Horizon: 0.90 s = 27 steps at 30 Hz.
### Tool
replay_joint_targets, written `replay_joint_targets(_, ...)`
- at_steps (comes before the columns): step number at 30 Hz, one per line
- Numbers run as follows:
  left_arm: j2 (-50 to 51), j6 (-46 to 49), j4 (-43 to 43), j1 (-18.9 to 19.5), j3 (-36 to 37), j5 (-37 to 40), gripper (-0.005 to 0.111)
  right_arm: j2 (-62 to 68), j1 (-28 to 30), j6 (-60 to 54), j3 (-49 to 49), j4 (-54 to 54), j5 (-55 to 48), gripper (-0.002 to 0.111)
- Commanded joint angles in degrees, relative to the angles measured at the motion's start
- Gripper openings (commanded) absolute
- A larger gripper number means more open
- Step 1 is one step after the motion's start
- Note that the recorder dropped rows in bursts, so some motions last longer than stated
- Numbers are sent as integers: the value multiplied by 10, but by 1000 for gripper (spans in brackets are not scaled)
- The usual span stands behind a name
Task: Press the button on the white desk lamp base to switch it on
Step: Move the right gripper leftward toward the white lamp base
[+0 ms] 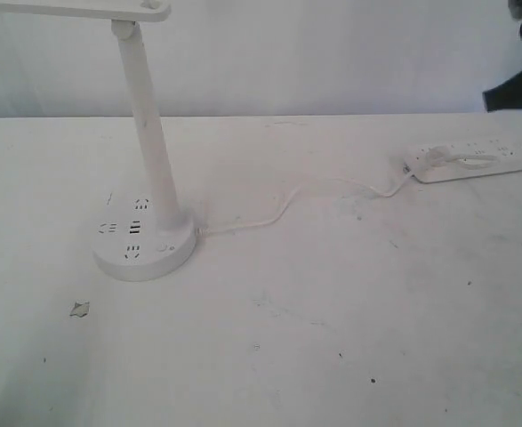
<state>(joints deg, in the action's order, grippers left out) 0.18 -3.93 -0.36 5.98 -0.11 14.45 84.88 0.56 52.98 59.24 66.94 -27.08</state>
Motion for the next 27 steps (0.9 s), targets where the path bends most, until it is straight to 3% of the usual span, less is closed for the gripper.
replay_joint_targets(1,-2,-1,-1,-5,1,1,0,41,-1,-343,17,-366,-22,0)
replay_joint_targets(3,-2,-1,-1,-5,1,1,0,49,-8,-535,29,-550,-26,0)
replay_joint_targets(6,-2,-1,-1,-5,1,1,0,56,-25,-733,55,-781,-56,0)
replay_joint_targets(8,-2,-1,-1,-5,1,1,0,60,-44,-792,75,-866,-75,0)
replay_joint_targets(17,-2,-1,-1,-5,1,1,0,126,-191,-812,214,-892,-89,0)
replay_joint_targets(23,-2,-1,-1,-5,1,1,0,213,-233,-812,301,-954,-121,0)
replay_joint_targets(27,-2,-1,-1,-5,1,1,0,260,-252,-812,317,-993,-68,0)
